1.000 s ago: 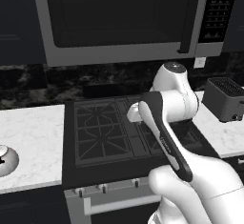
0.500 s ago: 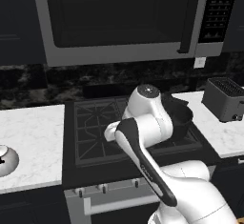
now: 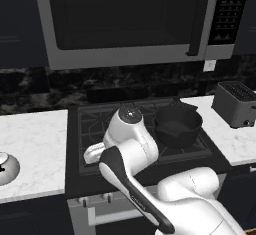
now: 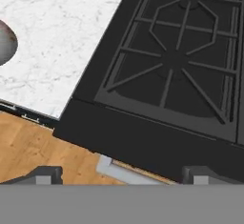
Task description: Pick the kettle from the counter and place it on a stove burner. Then turn the burner on.
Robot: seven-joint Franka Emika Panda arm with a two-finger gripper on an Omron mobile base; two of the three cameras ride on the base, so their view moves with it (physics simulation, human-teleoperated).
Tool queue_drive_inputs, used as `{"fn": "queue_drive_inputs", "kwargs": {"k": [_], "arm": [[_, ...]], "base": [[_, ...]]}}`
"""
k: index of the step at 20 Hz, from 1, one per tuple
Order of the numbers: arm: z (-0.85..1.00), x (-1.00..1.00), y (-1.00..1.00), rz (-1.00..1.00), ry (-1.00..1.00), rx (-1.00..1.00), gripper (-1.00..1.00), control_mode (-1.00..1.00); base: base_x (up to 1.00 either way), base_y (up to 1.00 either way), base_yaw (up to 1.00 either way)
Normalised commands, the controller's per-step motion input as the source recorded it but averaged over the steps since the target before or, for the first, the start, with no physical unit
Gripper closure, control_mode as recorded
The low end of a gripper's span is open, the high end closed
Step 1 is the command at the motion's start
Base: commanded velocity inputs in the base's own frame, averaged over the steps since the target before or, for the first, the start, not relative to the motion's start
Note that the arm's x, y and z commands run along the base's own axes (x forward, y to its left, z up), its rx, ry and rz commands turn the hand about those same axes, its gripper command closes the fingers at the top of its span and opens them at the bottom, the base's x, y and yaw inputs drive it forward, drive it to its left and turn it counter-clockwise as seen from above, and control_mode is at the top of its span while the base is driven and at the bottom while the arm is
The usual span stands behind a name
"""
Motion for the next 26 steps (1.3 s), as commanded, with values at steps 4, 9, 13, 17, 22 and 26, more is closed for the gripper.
{"fn": "queue_drive_inputs", "kwargs": {"k": [4, 9, 13, 17, 22, 26], "arm": [[-0.01, -0.27, 0.54, 0.00, -0.07, 0.14, -1.00, -1.00], [0.00, -0.05, 0.68, 0.03, 0.00, 0.12, -1.00, -1.00], [0.00, 0.00, 0.63, 0.08, 0.00, 0.02, -1.00, -1.00], [0.00, 0.00, 0.71, 0.09, 0.00, 0.00, -1.00, -1.00], [0.00, 0.00, 0.69, 0.06, 0.00, -0.03, -1.00, -1.00], [0.00, 0.00, 0.73, 0.03, 0.00, -0.05, -1.00, -1.00]], "base": [[0.00, 0.00, 0.00], [0.00, 0.00, 0.00], [0.00, 0.00, 0.00], [0.00, 0.00, 0.00], [0.00, 0.00, 0.00], [0.00, 0.00, 0.00]]}}
